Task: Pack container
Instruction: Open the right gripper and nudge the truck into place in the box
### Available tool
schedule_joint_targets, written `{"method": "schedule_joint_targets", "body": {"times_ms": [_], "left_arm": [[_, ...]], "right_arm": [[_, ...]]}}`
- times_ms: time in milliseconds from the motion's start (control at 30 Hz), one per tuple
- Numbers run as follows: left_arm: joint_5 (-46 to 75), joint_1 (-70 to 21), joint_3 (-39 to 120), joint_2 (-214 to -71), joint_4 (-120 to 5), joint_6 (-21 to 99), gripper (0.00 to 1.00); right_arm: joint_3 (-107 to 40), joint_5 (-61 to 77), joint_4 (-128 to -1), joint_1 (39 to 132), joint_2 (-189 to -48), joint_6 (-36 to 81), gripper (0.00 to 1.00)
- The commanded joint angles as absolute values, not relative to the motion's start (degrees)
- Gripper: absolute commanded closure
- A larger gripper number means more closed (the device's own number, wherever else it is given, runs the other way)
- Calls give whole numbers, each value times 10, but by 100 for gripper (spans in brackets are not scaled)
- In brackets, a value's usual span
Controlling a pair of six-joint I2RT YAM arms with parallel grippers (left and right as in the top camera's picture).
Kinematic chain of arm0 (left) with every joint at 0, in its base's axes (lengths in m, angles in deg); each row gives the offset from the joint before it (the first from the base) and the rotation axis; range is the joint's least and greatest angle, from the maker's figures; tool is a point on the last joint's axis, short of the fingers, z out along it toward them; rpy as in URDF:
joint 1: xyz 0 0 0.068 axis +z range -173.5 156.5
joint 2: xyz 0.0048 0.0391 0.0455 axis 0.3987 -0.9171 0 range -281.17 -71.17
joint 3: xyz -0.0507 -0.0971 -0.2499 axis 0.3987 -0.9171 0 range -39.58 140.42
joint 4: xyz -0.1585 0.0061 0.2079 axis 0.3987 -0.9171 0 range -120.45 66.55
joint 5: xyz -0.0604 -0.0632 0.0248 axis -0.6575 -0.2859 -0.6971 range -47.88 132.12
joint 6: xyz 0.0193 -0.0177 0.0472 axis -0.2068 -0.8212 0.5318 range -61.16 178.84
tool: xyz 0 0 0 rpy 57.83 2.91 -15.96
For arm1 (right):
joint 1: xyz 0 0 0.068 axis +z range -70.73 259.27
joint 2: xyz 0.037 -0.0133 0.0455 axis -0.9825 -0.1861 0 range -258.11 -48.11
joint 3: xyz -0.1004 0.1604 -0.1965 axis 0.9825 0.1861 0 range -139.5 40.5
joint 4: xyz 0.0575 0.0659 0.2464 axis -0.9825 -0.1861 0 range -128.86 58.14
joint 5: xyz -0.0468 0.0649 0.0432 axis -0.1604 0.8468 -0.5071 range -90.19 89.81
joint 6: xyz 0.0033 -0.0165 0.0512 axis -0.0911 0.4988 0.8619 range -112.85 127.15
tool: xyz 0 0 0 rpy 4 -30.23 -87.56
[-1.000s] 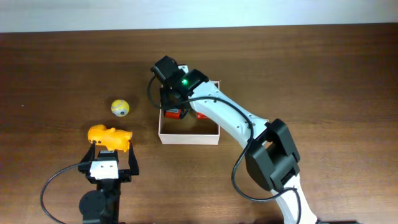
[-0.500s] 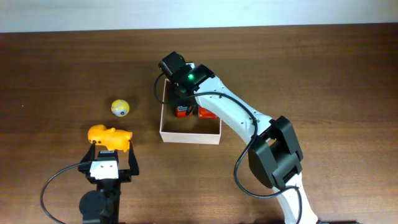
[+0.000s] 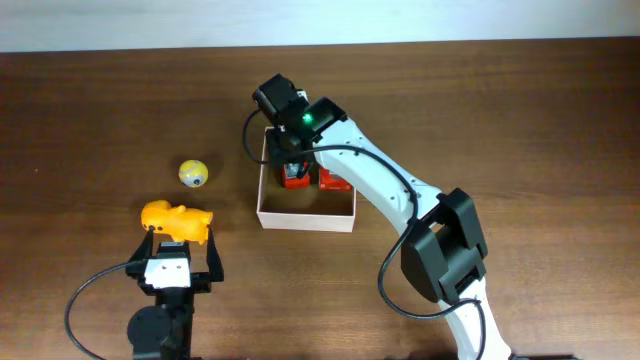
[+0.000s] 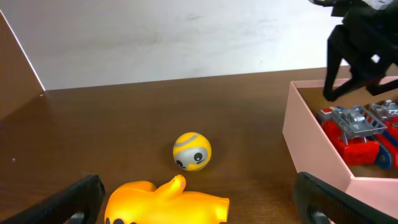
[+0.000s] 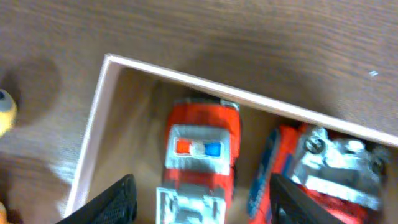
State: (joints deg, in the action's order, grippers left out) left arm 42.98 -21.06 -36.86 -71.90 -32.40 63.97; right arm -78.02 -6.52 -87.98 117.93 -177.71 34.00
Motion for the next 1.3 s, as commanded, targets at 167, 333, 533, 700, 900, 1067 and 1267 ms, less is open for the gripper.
{"method": "schedule_joint_targets", "body": {"times_ms": [167, 333, 533, 700, 900, 1067, 1267], "left_arm": [[434, -207, -371, -715, -324, 649, 1], [434, -207, -371, -715, -324, 649, 1], [434, -207, -371, -715, -324, 649, 1], [434, -207, -371, -715, -324, 649, 1], [434, -207, -371, -715, -324, 649, 1], [434, -207, -371, -715, -324, 649, 1], [434, -207, -371, -715, -324, 649, 1]], "right_arm": [[-796, -99, -933, 1166, -1760, 341, 34], [-800, -100, -936, 1156, -1760, 346, 34], [-815, -111, -942, 1144, -1759, 346, 41], [-814, -112, -962, 1131, -1759, 350, 48], [-814, -112, -962, 1130, -1760, 350, 57], [-812, -107, -962, 1131, -1760, 351, 71], [-811, -97, -962, 1131, -1760, 351, 83]]}}
